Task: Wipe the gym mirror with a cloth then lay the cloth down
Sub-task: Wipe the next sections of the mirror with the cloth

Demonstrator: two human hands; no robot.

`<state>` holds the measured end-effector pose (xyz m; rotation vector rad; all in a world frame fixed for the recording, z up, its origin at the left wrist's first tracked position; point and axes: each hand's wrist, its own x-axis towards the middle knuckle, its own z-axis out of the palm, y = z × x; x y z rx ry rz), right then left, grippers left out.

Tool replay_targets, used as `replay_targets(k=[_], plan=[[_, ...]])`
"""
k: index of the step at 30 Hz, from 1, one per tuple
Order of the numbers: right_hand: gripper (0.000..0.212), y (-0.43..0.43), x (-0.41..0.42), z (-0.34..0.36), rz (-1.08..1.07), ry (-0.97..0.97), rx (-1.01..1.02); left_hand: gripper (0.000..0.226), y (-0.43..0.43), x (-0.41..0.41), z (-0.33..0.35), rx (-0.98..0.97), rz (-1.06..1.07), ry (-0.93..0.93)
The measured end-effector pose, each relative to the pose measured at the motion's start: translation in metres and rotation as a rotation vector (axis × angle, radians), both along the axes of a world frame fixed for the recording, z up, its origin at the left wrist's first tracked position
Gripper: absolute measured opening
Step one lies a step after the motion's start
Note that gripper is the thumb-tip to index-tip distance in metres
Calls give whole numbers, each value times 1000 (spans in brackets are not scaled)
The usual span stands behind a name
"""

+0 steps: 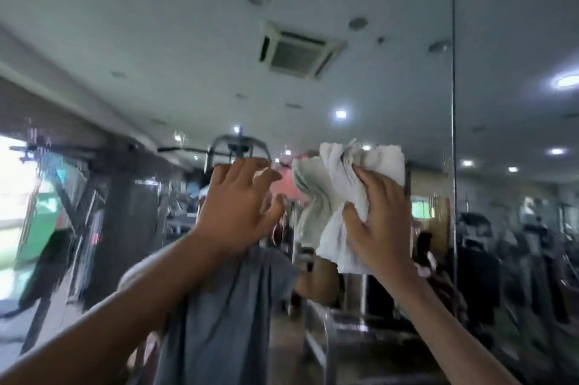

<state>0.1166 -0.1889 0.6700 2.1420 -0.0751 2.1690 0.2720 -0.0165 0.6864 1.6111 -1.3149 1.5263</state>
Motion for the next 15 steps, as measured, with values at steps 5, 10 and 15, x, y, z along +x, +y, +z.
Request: replay_targets(k=[5,10,15], plan=[[57,-33,27,110,-165,-25,-126,37,-21,15,103,-105,148,-118],[69,-30,49,202,-365,2,-18,51,-33,23,171,-145,292,-192],[64,-39,55,190,-391,148,-386,72,-38,32,177,-179,322,-48]])
